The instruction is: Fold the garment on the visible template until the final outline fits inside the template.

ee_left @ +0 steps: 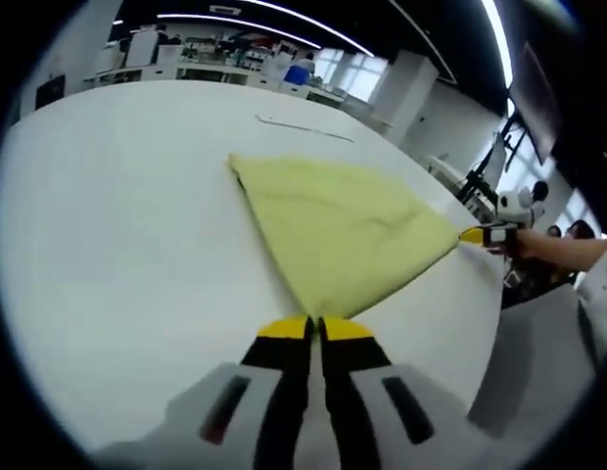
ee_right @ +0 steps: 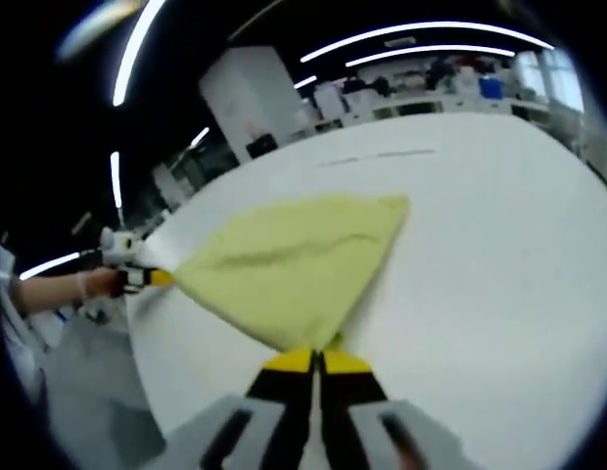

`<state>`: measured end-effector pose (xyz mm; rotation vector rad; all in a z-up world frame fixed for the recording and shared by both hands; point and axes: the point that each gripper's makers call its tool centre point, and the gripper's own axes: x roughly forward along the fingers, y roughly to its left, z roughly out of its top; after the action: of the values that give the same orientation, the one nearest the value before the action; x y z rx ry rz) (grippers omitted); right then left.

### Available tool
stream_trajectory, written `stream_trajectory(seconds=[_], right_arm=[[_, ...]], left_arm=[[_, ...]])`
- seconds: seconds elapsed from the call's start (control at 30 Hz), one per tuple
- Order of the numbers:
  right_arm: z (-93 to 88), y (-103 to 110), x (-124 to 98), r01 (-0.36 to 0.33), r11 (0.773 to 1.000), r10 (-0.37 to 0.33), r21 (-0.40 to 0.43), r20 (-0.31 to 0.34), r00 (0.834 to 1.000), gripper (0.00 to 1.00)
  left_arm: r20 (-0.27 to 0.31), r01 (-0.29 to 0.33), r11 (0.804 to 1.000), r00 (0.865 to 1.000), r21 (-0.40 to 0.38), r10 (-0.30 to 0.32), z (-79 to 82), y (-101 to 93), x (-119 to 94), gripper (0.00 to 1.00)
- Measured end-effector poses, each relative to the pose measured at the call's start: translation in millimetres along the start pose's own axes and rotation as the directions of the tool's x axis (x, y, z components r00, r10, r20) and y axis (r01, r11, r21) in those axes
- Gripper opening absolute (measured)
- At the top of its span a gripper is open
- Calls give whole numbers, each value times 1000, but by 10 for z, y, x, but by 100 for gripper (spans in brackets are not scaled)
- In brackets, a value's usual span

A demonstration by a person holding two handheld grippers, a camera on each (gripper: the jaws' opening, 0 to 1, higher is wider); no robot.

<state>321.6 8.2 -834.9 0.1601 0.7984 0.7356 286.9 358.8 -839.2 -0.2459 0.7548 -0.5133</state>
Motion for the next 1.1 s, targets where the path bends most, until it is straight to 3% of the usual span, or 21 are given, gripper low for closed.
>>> stream_trajectory(seconds=[0.5, 0.83, 0.93, 1.1], right_arm=[[-304, 131, -192, -20, 998, 20, 67, -5, 1000, 0], [-329, 167, -231, -11, 998, 11, 54, 9, 1000, 0], [-294, 151, -308, -5, 1000, 5, 30, 23, 1000, 2], [-159, 134, -511, 34, 999, -32, -14, 79, 996, 28]], left_arm=[[0, 22, 998, 1000, -53, -22, -314, -119, -218, 0], [-13, 14, 998, 1000, -55, -15, -341, -153, -249, 1], [-11, 6, 999, 1000, -42, -7, -317, -168, -292, 8], [60, -6, 1000, 998, 2, 6, -124, -230, -371, 35]])
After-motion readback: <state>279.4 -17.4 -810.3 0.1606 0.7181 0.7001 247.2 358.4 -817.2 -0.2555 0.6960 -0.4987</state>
